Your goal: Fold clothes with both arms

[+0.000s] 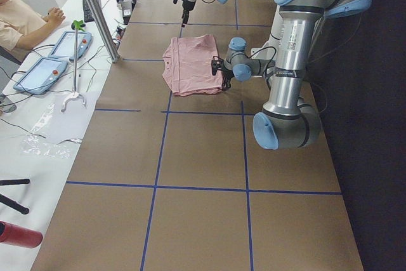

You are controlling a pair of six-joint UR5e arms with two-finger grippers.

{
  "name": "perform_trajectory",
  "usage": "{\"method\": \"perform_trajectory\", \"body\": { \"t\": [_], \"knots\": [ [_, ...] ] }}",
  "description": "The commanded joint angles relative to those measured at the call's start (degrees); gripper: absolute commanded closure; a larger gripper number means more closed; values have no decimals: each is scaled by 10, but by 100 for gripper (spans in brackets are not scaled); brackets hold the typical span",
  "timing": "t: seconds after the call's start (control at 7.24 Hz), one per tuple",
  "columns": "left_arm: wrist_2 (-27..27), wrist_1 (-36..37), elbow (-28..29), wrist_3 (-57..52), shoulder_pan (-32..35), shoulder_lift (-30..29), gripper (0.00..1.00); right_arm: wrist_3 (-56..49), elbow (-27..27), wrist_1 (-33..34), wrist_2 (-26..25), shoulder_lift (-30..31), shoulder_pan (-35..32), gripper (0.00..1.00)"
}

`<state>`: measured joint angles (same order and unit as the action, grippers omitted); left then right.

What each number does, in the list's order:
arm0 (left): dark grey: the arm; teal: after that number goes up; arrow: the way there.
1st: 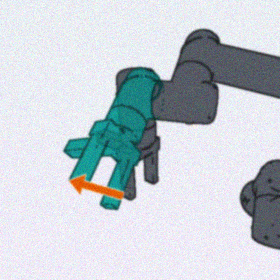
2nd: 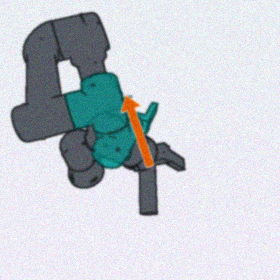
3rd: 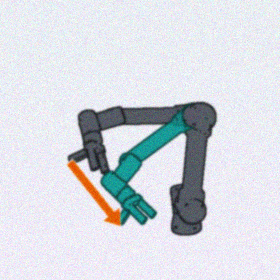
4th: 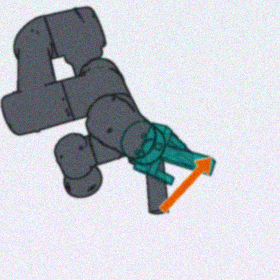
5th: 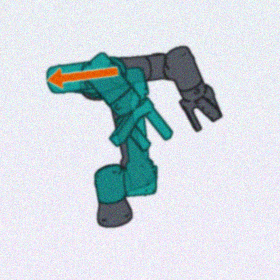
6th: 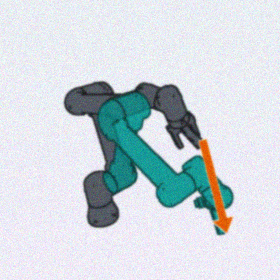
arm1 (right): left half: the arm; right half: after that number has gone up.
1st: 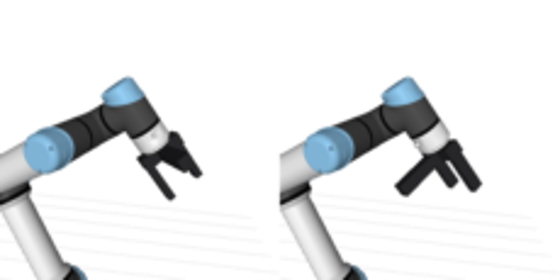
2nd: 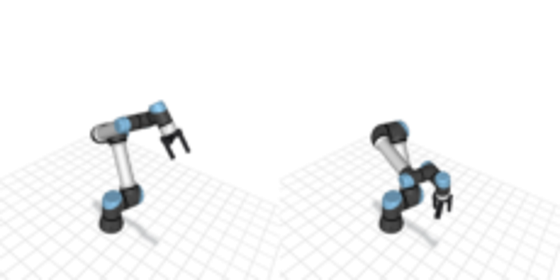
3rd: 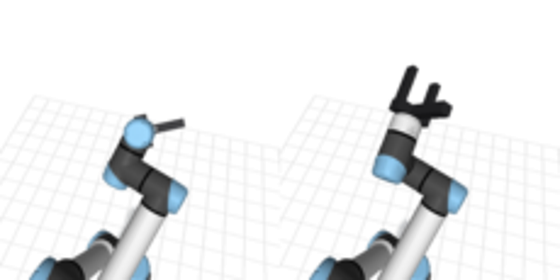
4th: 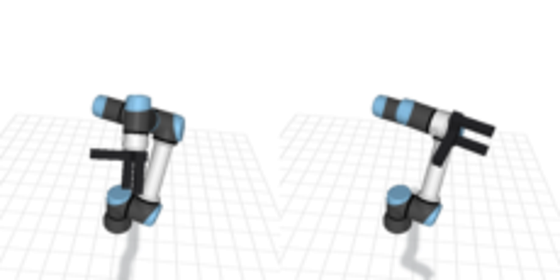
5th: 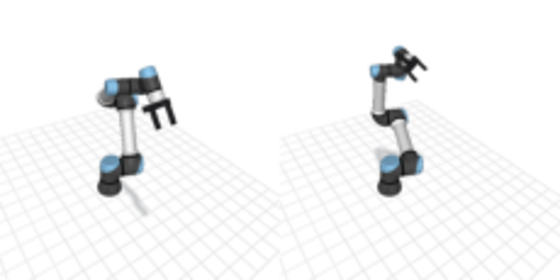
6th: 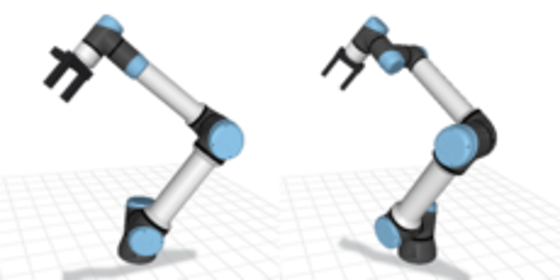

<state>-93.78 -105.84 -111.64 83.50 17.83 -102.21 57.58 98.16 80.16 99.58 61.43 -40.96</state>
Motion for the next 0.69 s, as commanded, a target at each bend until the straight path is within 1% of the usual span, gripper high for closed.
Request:
{"method": "perform_trajectory", "body": {
  "t": [0.0,0.28,0.55],
  "knots": [
    [1,-1,2,-1,-2,0,100,0,-1,0,0,0,0,0],
    [1,-1,1,-27,7,0,100,0,-1,0,-1,0,1,0],
    [0,-1,3,-109,50,10,100,0,-3,0,-1,-1,2,0]
  ]
}}
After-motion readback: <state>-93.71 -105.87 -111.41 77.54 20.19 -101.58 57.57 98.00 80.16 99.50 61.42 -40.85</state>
